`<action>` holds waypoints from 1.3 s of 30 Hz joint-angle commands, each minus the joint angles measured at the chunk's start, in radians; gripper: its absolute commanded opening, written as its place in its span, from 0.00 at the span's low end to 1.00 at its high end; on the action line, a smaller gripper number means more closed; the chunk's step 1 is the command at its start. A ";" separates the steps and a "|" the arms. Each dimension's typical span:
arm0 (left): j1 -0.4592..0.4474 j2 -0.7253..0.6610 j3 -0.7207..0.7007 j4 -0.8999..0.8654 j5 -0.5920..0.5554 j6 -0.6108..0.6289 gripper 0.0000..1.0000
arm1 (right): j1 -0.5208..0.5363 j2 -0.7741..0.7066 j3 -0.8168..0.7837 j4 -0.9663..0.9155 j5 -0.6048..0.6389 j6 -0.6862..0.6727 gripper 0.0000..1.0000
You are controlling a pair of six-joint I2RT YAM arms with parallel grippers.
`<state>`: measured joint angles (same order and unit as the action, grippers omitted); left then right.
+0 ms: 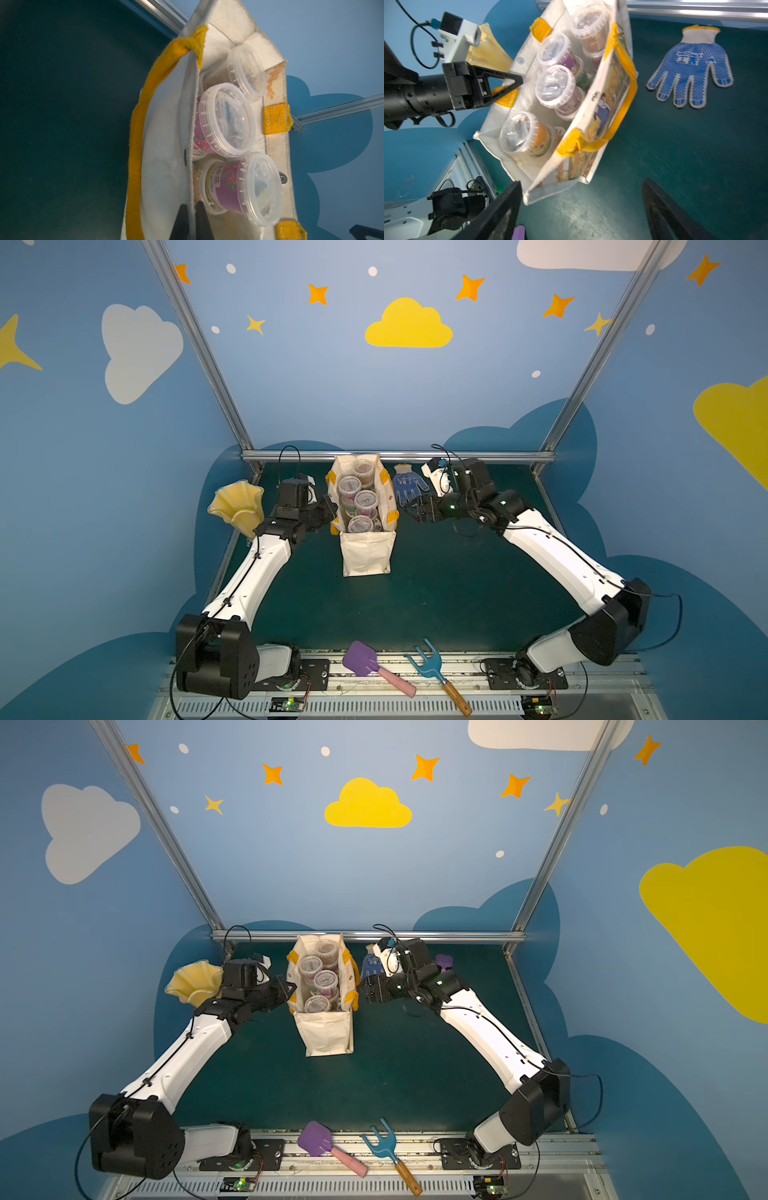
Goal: Take out the seed jars from the canvas bag
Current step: Pick up the seed jar from the canvas bag.
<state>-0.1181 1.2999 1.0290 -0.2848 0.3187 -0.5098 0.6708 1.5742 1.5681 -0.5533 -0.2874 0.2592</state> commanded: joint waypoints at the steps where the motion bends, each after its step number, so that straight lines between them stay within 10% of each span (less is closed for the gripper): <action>1: -0.008 -0.040 -0.021 -0.015 -0.009 0.005 0.04 | 0.046 0.091 0.123 -0.049 0.018 -0.034 0.88; 18: -0.009 -0.076 -0.041 -0.019 0.011 0.031 0.04 | 0.102 0.709 0.941 -0.232 0.211 -0.012 0.88; 39: -0.008 -0.089 -0.051 0.001 0.084 0.023 0.04 | 0.108 0.837 0.993 -0.019 0.316 0.016 0.88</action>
<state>-0.1207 1.2404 0.9844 -0.2775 0.3477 -0.4934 0.7704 2.3821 2.5187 -0.6277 0.0170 0.2558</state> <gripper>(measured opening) 0.069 0.882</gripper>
